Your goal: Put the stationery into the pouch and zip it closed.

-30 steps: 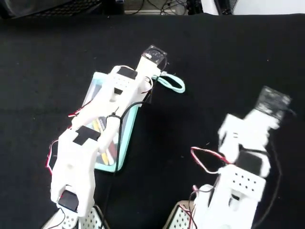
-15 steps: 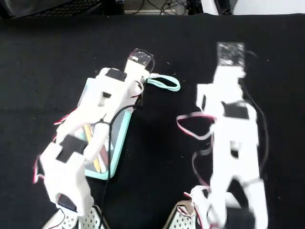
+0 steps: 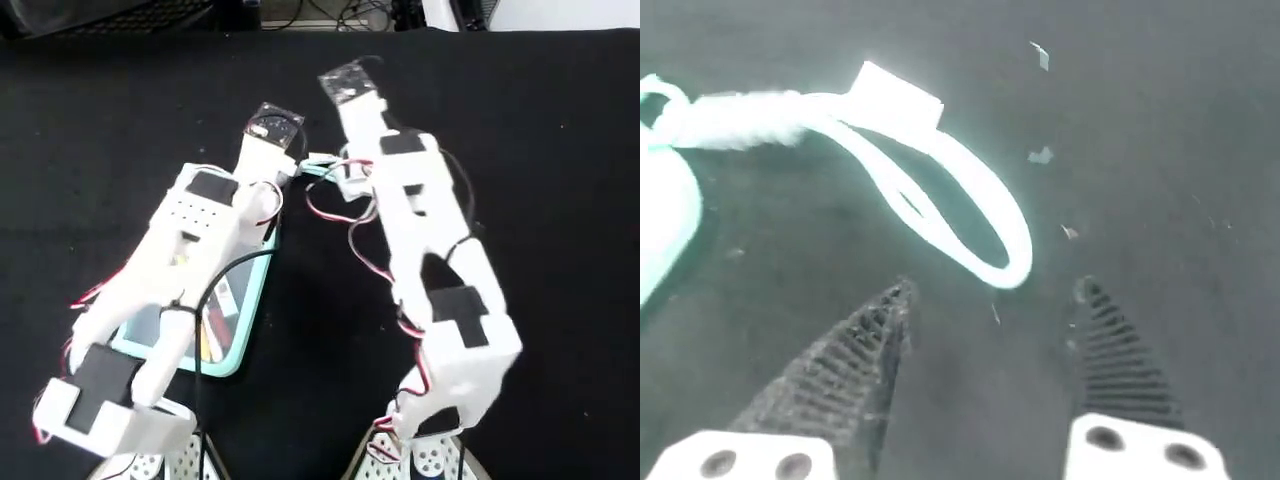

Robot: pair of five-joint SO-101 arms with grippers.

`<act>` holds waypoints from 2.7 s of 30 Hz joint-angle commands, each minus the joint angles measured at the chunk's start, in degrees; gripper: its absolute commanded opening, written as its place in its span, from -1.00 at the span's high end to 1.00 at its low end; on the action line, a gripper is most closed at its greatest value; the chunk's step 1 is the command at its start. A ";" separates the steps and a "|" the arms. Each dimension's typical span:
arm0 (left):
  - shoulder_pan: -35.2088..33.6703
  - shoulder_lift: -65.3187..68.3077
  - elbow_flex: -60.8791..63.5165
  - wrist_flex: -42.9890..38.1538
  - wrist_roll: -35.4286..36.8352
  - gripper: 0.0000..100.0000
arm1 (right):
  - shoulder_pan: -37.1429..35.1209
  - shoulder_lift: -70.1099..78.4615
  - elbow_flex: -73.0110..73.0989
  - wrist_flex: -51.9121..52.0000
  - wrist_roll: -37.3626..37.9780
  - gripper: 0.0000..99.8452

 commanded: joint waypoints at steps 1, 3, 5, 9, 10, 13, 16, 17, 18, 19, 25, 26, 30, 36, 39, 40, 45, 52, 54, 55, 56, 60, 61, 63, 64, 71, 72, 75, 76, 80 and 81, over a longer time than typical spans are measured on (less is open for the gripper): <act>-1.19 -3.60 -0.22 -0.97 0.26 0.93 | -2.11 2.95 -7.52 0.35 0.88 0.58; -1.98 -3.60 -0.22 -0.97 0.26 0.93 | -2.46 5.93 -10.51 0.44 0.88 0.57; -2.24 -3.60 -0.22 -0.97 0.26 0.93 | -2.37 9.10 -13.67 0.70 1.32 0.56; -2.59 -3.60 -0.22 -0.97 0.26 0.93 | -0.79 14.64 -17.89 2.99 5.10 0.57; -2.59 -3.60 -0.22 -0.97 0.26 0.93 | -0.44 15.87 -19.03 3.25 5.45 0.57; -2.59 -3.60 -0.22 -0.97 0.26 0.93 | 1.23 19.47 -22.55 3.52 5.45 0.58; -2.59 -3.60 -0.22 -0.97 0.26 0.93 | 1.76 22.90 -25.45 3.52 5.45 0.58; -2.59 -3.60 -0.22 -0.97 0.26 0.93 | 1.85 24.13 -26.24 3.52 5.45 0.58; -2.59 -3.60 -0.22 -0.97 0.26 0.93 | 1.85 25.27 -26.86 3.52 5.45 0.58; -2.59 -3.60 -0.22 -0.97 0.26 0.93 | 2.02 26.33 -27.56 3.52 5.45 0.59; -2.59 -3.60 -0.22 -0.97 0.26 0.93 | 2.64 29.76 -31.25 4.48 5.45 0.98; -2.59 -3.60 -0.22 -0.97 0.26 0.93 | 2.73 29.76 -32.04 5.36 5.54 0.97; -2.59 -3.52 -0.22 -0.97 0.26 0.93 | 4.31 27.82 -36.62 10.73 5.54 0.98; -2.59 -3.52 -0.22 -0.97 0.26 0.93 | 7.03 16.40 -38.29 18.46 5.54 0.98; -2.59 -3.60 -0.22 -0.97 0.35 0.93 | 5.45 9.36 -38.29 23.03 5.54 0.98; -2.59 -3.87 -0.22 -0.88 0.44 0.93 | 4.40 6.90 -38.37 24.00 5.54 0.98; -2.51 -4.04 -0.31 -0.53 0.62 0.93 | -2.55 -5.49 -38.73 25.93 5.54 0.98; -2.07 -4.04 -0.31 -0.53 0.70 0.63 | -11.08 -18.95 -38.73 25.93 5.54 0.98; -1.98 -4.04 -0.31 -0.44 0.70 0.64 | -12.04 -21.76 -38.73 25.76 5.54 0.98; -1.98 -4.13 -0.31 -0.26 0.70 0.66 | -12.22 -22.90 -38.81 25.67 5.54 0.98; -1.98 -4.13 -0.75 0.62 0.70 0.67 | -12.31 -23.87 -38.81 25.67 6.15 0.98; -1.89 -6.59 -2.33 4.75 0.35 0.70 | -12.31 -25.54 -41.89 26.02 7.30 0.98; -1.89 -7.91 -2.42 5.45 0.35 0.71 | -12.31 -25.54 -43.03 26.20 7.30 0.98; -1.89 -11.60 -2.42 7.38 0.35 0.71 | -12.31 -25.54 -45.85 26.81 7.30 0.98; -1.89 -13.63 -2.42 8.26 0.35 0.71 | -12.31 -25.54 -47.16 26.81 7.30 0.98; 2.59 -28.22 3.82 9.41 0.62 0.70 | -12.22 -25.54 -52.35 26.81 7.38 0.98; 4.18 -29.71 5.67 8.53 0.62 0.70 | -12.31 -25.54 -52.35 26.81 7.38 0.98; 7.08 -33.85 11.74 3.60 0.70 0.70 | -12.31 -25.80 -52.53 26.46 7.38 0.98; 7.34 -35.16 13.58 1.58 0.70 0.70 | -12.31 -25.98 -52.70 26.37 7.38 0.98; 7.16 -38.59 19.30 -4.66 1.32 0.56 | -12.31 -25.54 -57.27 27.78 7.38 0.98; 7.16 -39.38 20.26 -5.63 2.37 0.55 | -12.31 -25.54 -58.42 28.22 7.38 0.98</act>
